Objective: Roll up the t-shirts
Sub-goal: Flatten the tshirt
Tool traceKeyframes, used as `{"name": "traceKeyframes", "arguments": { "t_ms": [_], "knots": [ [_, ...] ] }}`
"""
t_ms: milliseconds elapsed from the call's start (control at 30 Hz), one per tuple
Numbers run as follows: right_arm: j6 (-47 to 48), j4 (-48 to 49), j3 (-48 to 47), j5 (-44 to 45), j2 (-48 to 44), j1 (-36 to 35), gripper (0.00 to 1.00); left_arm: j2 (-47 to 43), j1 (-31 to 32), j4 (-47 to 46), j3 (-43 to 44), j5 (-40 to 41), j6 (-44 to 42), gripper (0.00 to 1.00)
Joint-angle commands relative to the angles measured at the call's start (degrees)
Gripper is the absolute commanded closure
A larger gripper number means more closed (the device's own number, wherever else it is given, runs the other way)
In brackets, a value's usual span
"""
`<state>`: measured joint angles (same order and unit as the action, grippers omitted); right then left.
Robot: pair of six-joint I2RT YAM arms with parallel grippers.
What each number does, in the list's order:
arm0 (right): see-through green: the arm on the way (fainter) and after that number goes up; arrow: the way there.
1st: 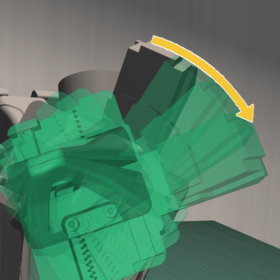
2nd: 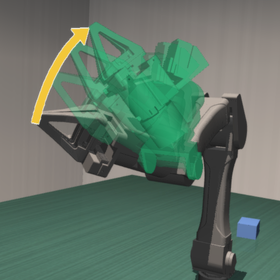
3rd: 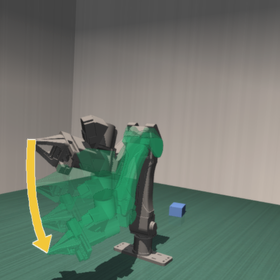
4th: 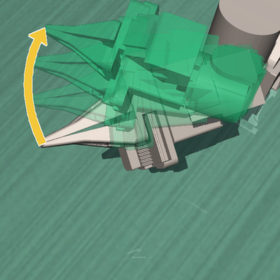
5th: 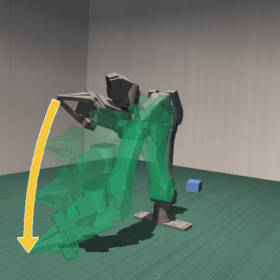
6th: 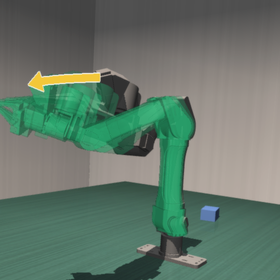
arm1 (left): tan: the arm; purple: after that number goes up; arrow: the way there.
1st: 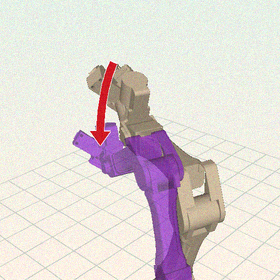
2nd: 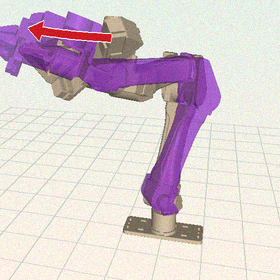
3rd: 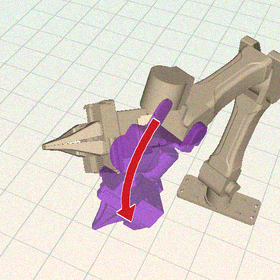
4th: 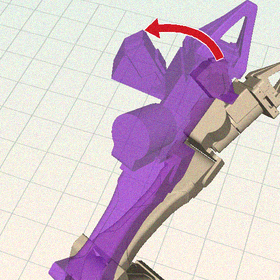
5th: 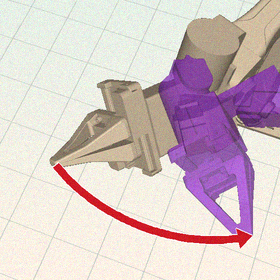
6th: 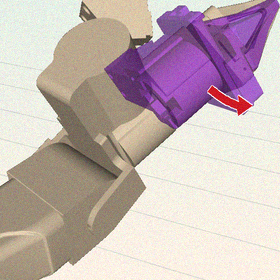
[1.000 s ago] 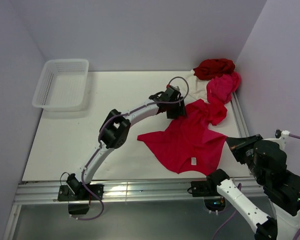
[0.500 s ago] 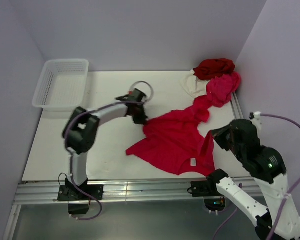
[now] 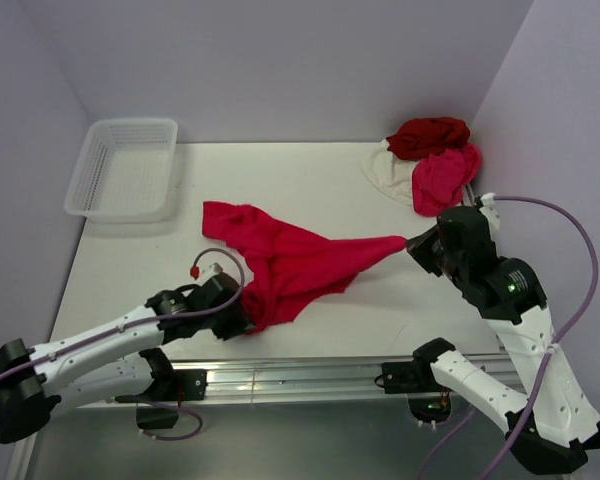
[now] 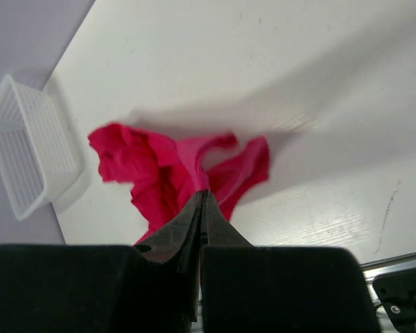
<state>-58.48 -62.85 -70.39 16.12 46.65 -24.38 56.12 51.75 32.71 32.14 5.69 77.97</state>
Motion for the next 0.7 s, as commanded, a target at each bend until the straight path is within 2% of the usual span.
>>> {"name": "traceKeyframes", "arguments": {
  "t_ms": [0,33,67,100,200,267,300,433,467,533,600,667],
  "knots": [
    [-1.7,-3.1,1.9,4.1,-2.1,1.4,1.00,-9.3,3.4,13.8,2.6,6.6,12.8,0.58],
    [-2.0,-2.8,2.4,4.3,-2.9,1.5,1.00,-12.1,3.4,20.0,4.1,8.8,12.9,0.50],
    [-2.1,-2.6,2.7,4.4,-3.1,2.0,1.00,-13.2,3.4,22.7,5.8,9.9,12.9,0.34],
    [-2.3,-2.8,2.8,4.7,-3.3,2.1,1.00,-13.9,3.4,24.8,9.1,10.9,12.1,0.26],
    [-1.9,-3.8,2.2,5.1,-2.6,2.7,1.00,-13.6,3.3,30.3,16.6,17.0,10.7,0.15],
    [-1.1,-4.1,2.4,4.5,-2.4,2.7,1.00,-9.8,3.1,26.6,19.8,19.5,5.2,0.14],
    [-0.9,-4.0,3.2,4.0,-2.7,2.7,1.00,-7.8,2.0,23.5,22.2,18.8,-2.0,0.14],
    [0.8,-2.0,7.8,0.9,-6.9,2.8,1.00,8.3,-4.8,12.7,28.6,12.1,-15.5,0.13],
    [0.8,-1.7,8.6,0.0,-7.6,2.8,1.00,10.7,-8.6,9.9,30.5,9.9,-18.2,0.13],
    [1.1,-0.6,10.6,-1.1,-9.5,2.8,1.00,17.3,-12.6,3.3,32.6,3.1,-23.9,0.13],
    [1.5,0.0,11.9,-2.2,-10.1,2.7,1.00,25.3,-17.3,2.5,38.6,0.6,-28.9,0.14],
    [1.6,0.0,12.5,-2.8,-10.2,2.8,1.00,31.0,-18.6,4.3,46.8,1.8,-31.9,0.15]
  ]
}}
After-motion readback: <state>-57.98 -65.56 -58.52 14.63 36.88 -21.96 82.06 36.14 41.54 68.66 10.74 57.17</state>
